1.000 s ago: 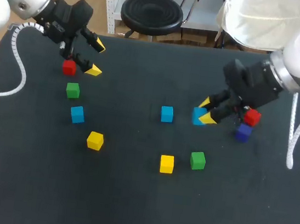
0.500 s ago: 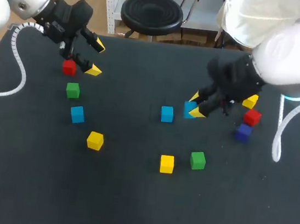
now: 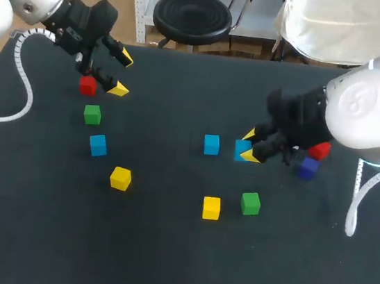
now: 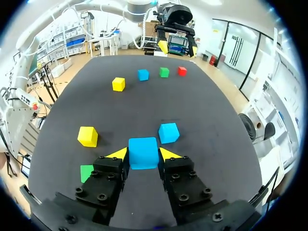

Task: Place the blue cubes, place green cubes on the blue cubes, place the yellow cubes on the green cubes, then place the red cubes on the yellow cubes, and place purple cube on the red cubes.

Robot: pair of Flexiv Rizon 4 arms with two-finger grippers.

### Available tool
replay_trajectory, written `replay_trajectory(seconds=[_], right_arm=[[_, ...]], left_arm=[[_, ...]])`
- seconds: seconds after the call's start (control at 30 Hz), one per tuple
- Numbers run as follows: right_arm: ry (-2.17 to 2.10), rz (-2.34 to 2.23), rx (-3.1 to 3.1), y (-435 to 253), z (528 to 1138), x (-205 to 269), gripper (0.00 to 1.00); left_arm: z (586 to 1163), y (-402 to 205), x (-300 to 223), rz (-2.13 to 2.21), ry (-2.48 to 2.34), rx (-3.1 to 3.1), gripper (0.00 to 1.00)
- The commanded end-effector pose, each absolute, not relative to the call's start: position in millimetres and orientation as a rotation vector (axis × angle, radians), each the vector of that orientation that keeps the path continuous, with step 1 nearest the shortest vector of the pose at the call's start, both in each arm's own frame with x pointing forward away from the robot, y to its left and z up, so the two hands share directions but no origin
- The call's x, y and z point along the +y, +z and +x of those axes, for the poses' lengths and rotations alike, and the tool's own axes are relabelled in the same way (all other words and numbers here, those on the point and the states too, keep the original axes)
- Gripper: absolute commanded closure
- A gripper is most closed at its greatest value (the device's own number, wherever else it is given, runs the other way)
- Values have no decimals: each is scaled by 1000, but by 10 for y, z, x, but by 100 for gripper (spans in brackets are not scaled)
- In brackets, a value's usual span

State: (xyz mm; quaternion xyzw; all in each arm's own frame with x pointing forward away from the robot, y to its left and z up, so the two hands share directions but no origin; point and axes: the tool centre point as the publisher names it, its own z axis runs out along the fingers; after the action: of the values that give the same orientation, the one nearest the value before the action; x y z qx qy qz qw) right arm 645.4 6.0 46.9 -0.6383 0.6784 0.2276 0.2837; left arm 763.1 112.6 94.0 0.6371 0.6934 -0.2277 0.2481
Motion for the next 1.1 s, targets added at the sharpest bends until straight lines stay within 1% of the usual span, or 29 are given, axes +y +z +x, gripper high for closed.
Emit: replay_trajectory(seconds=[0.03, 0.47, 0.6, 1.1], right_arm=[[636, -1716, 1807, 449, 6514, 55, 100], [636, -1716, 1807, 449, 6514, 55, 100], [646, -1683, 1816, 352, 6510, 118, 100], [684, -1664, 1849, 47, 6782, 153, 100]], left_arm=[[7620, 939, 1127, 1734, -617, 1890, 0], [7620, 939, 1127, 1734, -617, 1890, 0], [7620, 939, 1127, 1734, -617, 1890, 0], [7620, 939, 1127, 1734, -617, 1890, 0]])
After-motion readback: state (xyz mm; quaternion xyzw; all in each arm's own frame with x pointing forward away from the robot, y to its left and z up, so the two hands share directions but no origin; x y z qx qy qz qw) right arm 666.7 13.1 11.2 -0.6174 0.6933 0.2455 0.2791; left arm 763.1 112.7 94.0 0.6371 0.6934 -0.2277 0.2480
